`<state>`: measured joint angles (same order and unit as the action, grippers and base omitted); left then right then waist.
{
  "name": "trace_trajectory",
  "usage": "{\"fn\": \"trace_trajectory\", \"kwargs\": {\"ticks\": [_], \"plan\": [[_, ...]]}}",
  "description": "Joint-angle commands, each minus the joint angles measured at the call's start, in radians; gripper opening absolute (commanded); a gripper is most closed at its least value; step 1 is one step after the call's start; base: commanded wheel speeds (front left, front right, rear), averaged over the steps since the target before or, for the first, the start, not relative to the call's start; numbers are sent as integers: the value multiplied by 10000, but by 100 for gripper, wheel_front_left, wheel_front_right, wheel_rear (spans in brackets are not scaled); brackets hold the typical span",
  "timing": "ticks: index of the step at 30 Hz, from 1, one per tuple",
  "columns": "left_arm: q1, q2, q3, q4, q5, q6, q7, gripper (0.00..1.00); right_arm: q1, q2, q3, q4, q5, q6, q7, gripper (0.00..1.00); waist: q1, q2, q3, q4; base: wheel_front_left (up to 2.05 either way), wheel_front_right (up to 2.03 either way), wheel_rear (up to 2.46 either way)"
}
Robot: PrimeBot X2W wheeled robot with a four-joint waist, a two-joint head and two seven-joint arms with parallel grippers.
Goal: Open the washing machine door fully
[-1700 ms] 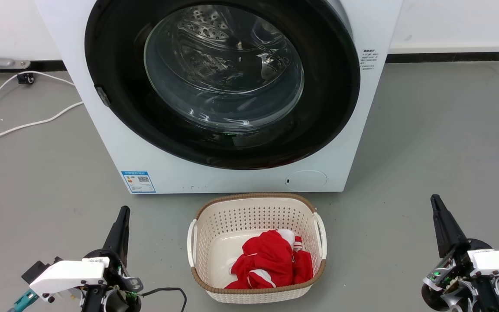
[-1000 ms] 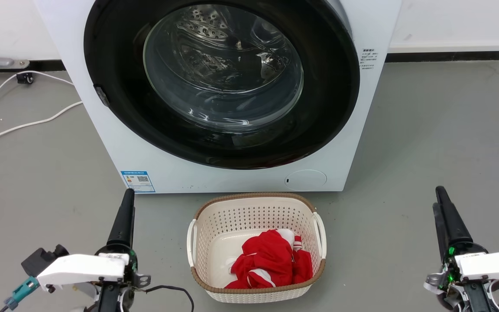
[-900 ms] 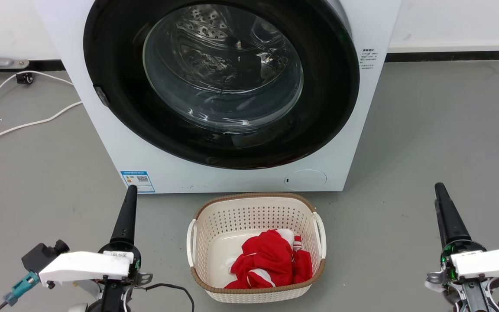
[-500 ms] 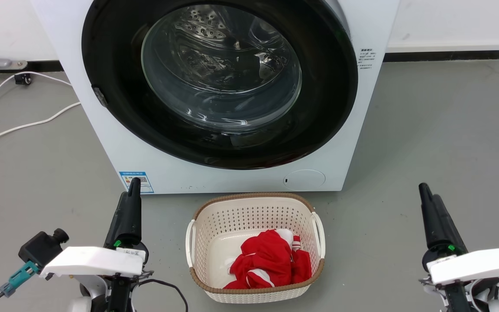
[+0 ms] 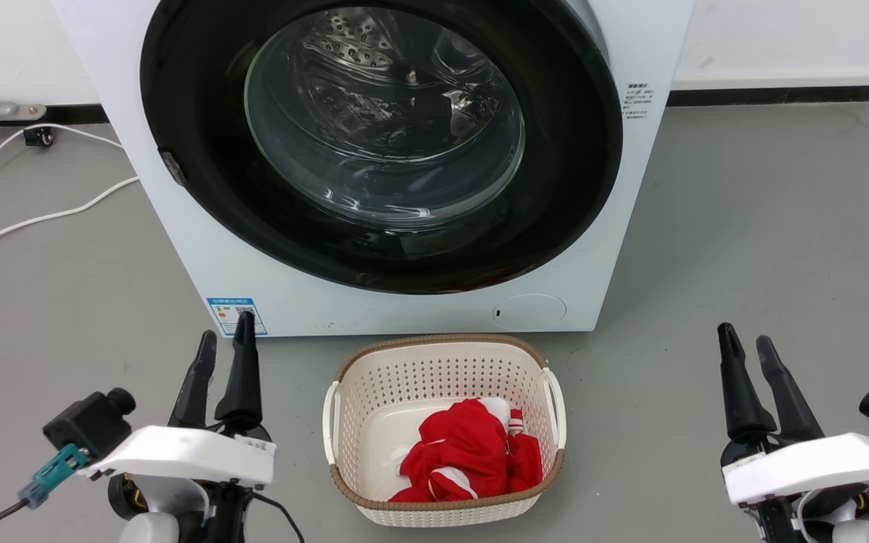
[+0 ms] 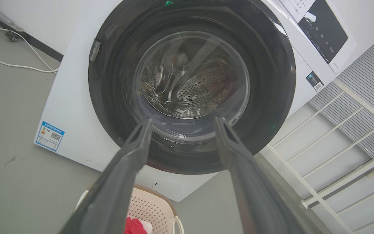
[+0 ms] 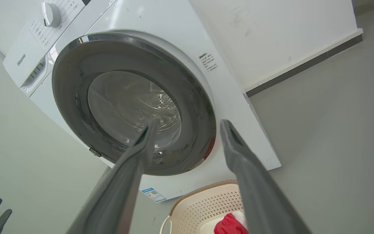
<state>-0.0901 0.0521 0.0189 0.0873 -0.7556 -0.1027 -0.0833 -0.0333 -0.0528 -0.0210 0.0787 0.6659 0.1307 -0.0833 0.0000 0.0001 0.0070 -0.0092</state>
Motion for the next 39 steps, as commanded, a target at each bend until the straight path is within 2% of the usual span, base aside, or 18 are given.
{"fn": "trace_trajectory", "kwargs": {"ticks": [1,19,39], "plan": [[-98,106,-93,-196,487,89,-122,100,-1,6,20,-170,-450,0,-104,100,0,-1,5,2,0,0,0],[111,533,-1008,-451,2910,876,-662,100,87,19,109,-232,-2873,0,-509,100,0,-1,-7,-18,0,0,0],[153,831,-1472,-704,4695,1506,-1156,100,180,26,158,-479,-4657,-1,-571,100,0,-1,76,55,0,0,0]]}}
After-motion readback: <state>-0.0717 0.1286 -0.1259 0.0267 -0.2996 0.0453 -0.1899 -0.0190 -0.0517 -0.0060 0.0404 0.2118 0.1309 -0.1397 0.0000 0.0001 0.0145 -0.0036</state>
